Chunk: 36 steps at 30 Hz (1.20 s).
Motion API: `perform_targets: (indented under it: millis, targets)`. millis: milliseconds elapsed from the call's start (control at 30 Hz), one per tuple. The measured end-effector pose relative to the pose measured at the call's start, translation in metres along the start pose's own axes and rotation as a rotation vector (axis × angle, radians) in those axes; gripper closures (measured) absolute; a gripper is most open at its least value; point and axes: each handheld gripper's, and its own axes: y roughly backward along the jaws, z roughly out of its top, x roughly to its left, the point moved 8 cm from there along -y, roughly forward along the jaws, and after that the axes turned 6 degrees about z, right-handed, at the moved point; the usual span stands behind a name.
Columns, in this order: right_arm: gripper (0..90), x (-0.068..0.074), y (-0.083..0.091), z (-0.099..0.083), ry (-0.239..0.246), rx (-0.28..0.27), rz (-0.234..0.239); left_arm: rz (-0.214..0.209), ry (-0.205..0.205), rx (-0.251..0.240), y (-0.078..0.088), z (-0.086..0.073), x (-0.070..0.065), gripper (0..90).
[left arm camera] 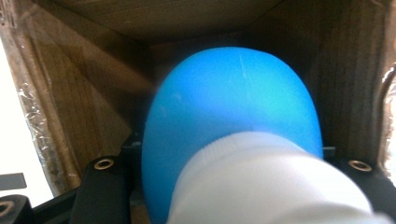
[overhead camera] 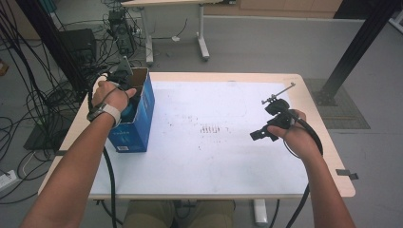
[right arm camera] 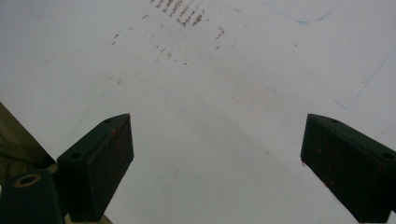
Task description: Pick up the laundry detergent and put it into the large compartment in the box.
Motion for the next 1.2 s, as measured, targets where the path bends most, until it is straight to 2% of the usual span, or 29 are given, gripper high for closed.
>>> perform_targets:
  millis: [1200]
  targets:
    - [9.5, 0.0004, -0.001, 0.0011, -0.001, 0.002, 0.002, 0.0, 0.001, -0.003, -0.0001, -0.0005, 0.0001, 39.0]
